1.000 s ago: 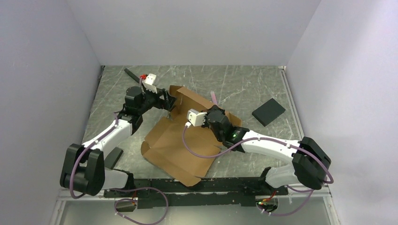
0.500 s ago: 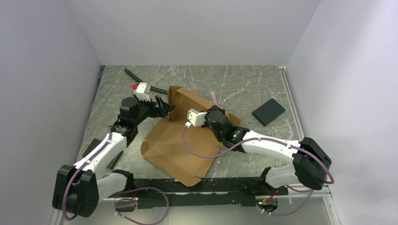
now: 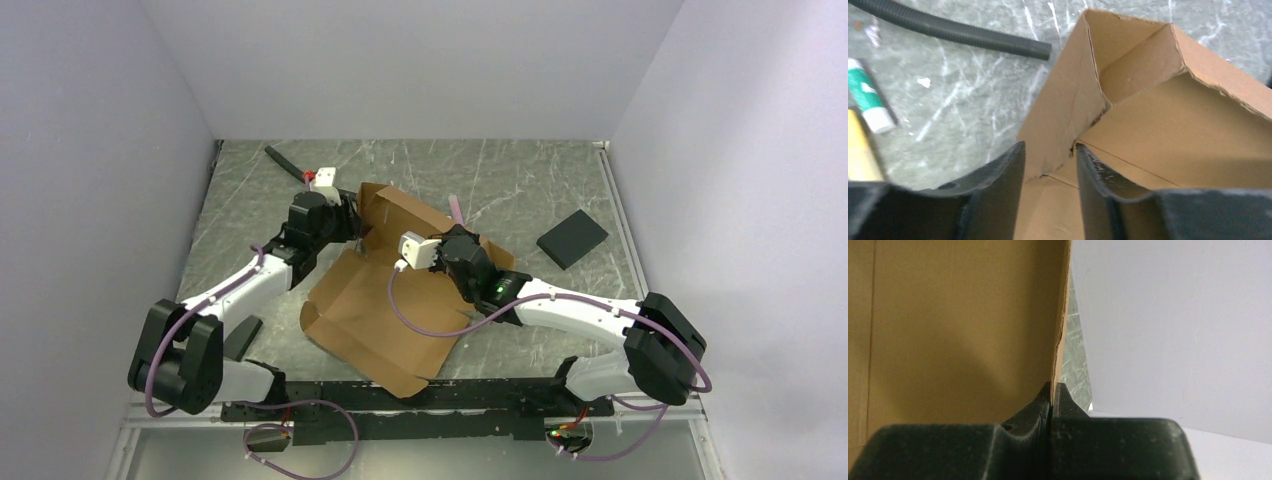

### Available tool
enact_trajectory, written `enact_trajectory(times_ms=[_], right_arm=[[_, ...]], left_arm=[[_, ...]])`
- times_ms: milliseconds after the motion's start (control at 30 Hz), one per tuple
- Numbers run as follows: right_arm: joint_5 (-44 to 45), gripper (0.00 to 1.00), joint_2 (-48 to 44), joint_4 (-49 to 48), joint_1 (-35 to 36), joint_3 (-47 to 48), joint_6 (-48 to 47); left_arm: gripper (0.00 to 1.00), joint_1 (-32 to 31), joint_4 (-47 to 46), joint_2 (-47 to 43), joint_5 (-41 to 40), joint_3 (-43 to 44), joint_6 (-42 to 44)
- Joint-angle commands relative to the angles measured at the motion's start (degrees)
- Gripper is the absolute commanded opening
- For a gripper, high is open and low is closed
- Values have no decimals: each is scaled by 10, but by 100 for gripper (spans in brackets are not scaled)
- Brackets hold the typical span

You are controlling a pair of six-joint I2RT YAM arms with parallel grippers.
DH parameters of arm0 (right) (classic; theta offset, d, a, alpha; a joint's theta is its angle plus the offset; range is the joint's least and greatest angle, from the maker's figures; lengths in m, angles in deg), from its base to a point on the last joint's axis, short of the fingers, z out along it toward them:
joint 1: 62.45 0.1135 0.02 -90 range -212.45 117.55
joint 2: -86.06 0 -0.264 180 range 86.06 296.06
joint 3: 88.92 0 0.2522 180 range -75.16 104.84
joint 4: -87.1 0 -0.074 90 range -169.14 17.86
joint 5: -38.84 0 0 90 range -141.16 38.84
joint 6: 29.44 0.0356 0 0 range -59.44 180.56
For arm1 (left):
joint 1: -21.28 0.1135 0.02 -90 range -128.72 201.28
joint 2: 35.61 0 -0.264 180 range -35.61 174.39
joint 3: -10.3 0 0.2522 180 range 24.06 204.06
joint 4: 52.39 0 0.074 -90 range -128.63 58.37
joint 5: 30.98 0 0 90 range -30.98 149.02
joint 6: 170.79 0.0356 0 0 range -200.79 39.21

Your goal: Fold the paper box

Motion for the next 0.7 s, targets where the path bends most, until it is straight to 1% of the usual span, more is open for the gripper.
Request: enact_trajectory(times_ms=[0,33,100,133,167,400,500,533,567,600,633,667], right_arm=[[-34,1,14,63,7,0,31],[-32,1,15,62,7,1,31],[-29,1,15,60,7,3,32],[-27,1,16,59,7,4,32],[-24,1,17,58,7,6,32],[-8,1,30,60,6,25,36],[-8,1,32,61,6,29,40],[-9,1,30,61,6,27,40],[-10,1,28,61,6,25,40],[-11,1,26,61,6,24,40],[-12,1,25,62,5,23,40],[-13,1,24,62,5,23,42]], left_arm=[[37,-3,22,7,-47,46,12],[28,-3,28,9,-44,52,17],[7,-3,37,11,-33,61,27],[1,-3,42,11,-26,65,30],[0,-3,46,8,-20,68,34],[0,-6,89,-32,-2,79,54],[0,-6,123,-43,-1,82,54],[9,-6,128,-47,-3,81,49],[22,-6,129,-51,-3,78,44],[39,-6,122,-55,-1,74,44],[48,-6,106,-56,-1,68,45],[52,-6,96,-56,-1,64,48]])
